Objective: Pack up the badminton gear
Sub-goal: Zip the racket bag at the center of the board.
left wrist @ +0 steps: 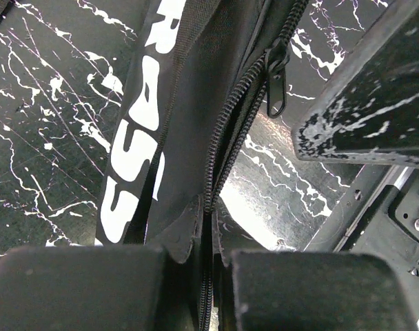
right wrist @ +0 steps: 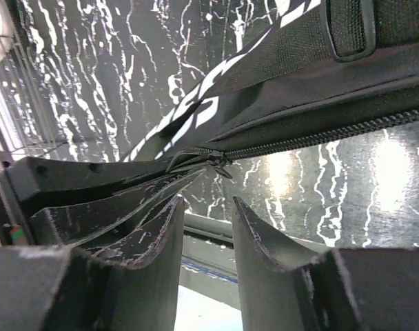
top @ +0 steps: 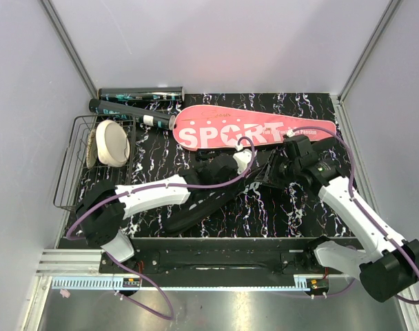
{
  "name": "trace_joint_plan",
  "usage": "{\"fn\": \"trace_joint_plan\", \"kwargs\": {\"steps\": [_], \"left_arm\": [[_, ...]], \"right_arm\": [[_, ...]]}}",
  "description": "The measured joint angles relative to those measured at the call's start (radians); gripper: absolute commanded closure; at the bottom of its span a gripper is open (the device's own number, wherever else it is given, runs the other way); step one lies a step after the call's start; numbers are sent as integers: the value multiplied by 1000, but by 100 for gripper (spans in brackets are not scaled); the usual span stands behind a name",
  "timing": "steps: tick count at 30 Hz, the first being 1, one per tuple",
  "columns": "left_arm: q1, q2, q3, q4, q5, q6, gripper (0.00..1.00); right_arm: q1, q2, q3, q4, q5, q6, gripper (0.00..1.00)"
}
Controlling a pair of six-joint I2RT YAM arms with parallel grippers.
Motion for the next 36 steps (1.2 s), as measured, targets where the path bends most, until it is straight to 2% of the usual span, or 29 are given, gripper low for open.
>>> {"fn": "trace_joint_plan", "kwargs": {"steps": [10, 16, 24, 28, 29, 32, 36], "left_arm": [[1, 0, 0, -6, 37, 0, 100], [2, 0, 0, -7, 51, -1, 100], [2, 0, 0, -6, 60, -10, 100], [3, 0, 0, -6, 62, -18, 100], [3, 0, 0, -6, 63, -19, 100], [4, 0, 0, -6, 63, -24, 100], [5, 0, 0, -4, 59, -31, 100]], "right_arm": [[98, 66, -6, 0, 145, -102, 59], [135, 89, -6, 2, 227, -121, 68], [178, 88, -3, 10, 299, -116, 69], [193, 88, 3, 14, 325, -113, 82], [197, 88, 5, 16, 331, -108, 89], [203, 88, 13, 18, 348, -98, 100], [208, 88, 21, 13, 368, -58, 100]]}}
